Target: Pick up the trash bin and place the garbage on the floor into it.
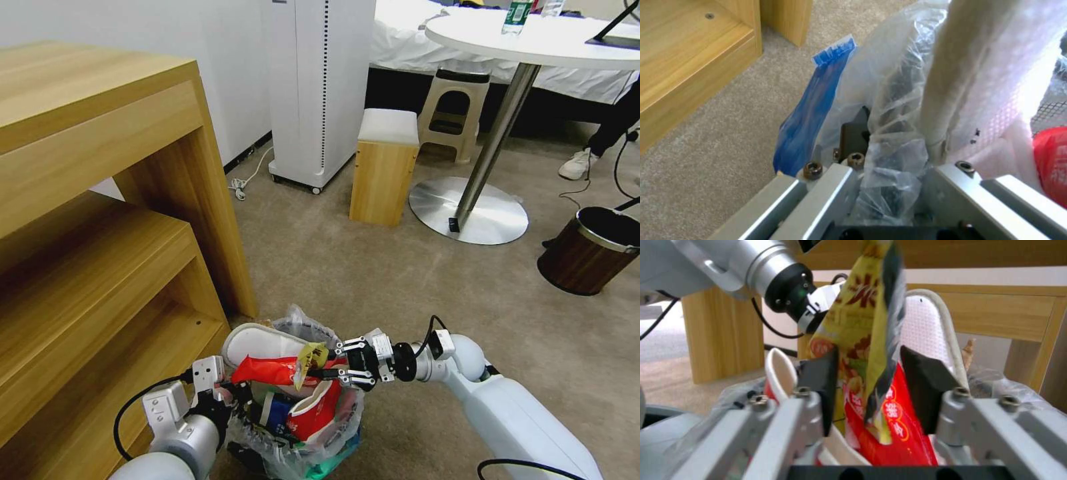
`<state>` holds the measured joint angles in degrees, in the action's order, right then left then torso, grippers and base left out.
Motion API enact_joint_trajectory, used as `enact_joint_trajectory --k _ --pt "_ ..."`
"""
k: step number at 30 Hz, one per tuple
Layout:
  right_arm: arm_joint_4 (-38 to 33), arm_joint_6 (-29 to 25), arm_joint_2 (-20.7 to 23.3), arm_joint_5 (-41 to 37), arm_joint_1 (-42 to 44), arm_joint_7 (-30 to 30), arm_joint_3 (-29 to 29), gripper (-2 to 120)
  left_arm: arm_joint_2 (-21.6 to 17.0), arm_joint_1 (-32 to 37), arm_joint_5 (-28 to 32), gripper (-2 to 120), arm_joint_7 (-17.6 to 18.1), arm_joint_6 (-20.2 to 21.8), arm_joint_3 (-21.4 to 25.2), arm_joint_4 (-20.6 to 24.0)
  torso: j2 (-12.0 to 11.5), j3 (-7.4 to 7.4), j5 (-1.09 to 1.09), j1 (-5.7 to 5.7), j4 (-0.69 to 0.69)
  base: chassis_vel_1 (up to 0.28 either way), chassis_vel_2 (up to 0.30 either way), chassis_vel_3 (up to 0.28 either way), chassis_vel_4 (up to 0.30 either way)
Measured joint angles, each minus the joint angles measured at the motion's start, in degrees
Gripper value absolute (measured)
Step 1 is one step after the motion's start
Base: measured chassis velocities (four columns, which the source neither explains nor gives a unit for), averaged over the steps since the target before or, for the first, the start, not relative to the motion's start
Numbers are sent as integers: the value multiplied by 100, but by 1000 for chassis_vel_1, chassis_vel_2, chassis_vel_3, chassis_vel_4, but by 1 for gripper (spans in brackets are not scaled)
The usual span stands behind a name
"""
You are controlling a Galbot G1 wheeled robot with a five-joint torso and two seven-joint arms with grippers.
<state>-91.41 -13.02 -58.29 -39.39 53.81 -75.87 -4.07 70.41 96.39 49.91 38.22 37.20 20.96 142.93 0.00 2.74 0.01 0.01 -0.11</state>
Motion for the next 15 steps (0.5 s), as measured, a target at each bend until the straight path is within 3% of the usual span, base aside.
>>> enact_joint_trajectory --k 4,6,8,15 --pt "-96 18 81 -41 36 -92 -145 57 0 2 -1 1 -5 0 1 5 0 0 0 0 0 0 0 0 0" --pt "-125 30 98 -60 42 -124 -186 58 0 3 -1 1 -5 0 2 6 0 0 0 0 0 0 0 0 0" --pt "-242 86 180 -163 57 -262 -341 70 -7 3 -2 1 -12 1 5 15 0 0 0 0 0 0 0 0 0" --pt "-424 114 340 -311 124 -342 -547 95 2 13 -32 1 -28 3 -20 24 0 0 0 0 0 0 0 0 0"
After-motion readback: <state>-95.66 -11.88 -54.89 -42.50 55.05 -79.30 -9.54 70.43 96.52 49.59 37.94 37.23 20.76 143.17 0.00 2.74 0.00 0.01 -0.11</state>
